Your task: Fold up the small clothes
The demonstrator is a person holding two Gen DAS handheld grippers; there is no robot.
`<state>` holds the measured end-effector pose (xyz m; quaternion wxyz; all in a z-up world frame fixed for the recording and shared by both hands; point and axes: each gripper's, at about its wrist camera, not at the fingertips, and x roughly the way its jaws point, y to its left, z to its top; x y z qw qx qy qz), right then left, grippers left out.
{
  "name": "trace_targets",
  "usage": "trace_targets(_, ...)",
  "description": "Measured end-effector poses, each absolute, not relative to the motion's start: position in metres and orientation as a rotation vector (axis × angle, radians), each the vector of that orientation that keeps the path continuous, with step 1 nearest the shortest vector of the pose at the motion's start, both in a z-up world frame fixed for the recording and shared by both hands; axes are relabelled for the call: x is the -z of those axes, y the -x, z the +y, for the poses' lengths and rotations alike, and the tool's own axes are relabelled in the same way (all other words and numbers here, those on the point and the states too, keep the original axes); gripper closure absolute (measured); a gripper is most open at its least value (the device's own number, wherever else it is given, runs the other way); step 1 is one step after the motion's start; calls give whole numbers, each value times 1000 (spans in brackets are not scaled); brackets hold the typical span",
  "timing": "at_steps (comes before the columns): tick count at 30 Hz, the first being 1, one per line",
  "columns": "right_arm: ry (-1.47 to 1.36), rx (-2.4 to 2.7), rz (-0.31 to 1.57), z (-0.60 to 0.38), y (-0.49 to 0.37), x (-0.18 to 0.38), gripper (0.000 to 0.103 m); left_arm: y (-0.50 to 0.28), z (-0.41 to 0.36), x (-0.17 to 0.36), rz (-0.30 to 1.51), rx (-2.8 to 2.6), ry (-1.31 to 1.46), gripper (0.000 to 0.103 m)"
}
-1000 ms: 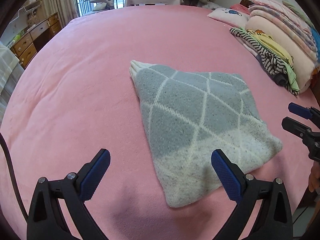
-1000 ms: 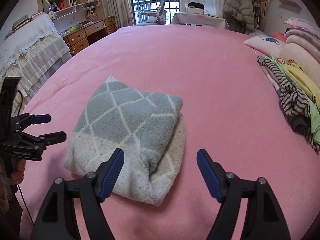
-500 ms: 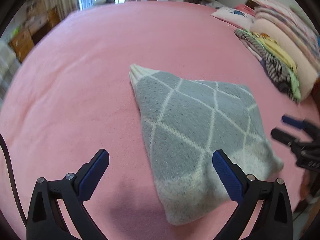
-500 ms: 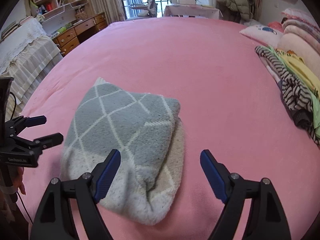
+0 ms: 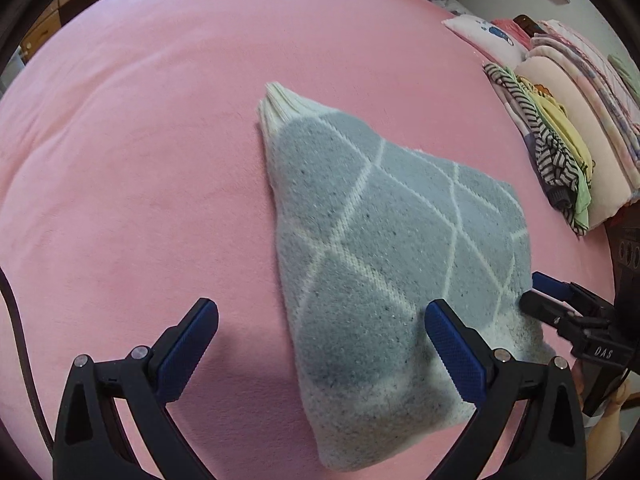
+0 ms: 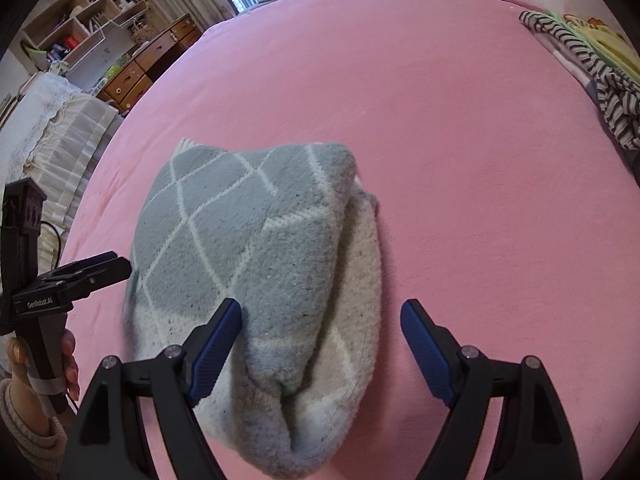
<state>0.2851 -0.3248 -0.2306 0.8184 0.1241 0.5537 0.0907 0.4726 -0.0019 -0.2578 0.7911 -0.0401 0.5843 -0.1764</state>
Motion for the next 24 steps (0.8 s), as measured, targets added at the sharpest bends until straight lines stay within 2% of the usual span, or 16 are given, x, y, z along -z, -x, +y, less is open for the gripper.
trace_targets(3, -237, -197, 1199, -319, -287, 239, 17, -474, -12, 270, 1286, 410, 84, 0)
trace_targets(5, -247, -182, 1213, -321, -289, 248, 7, -475, -14, 276, 1291, 421, 94, 0)
trace_targets(8, -312, -190, 1222, -329, -289, 261, 0, -479, -16, 287, 1300, 452, 127, 0)
trace_targets(14, -489, -299, 1270, -342, -299, 290, 0, -489, -14, 310, 1335, 506, 219, 0)
trace_targets(22, -530, -386, 1307, -331, -317, 307, 0, -496, -18, 337, 1397, 571, 331, 2)
trace_targets(23, -529, -399, 1299, -329, -317, 306, 8, -494, -20, 335, 1374, 588, 311, 12)
trace_targets(24, -548, -436, 1291, -327, -316, 304, 19, -492, -22, 331, 1357, 600, 288, 14)
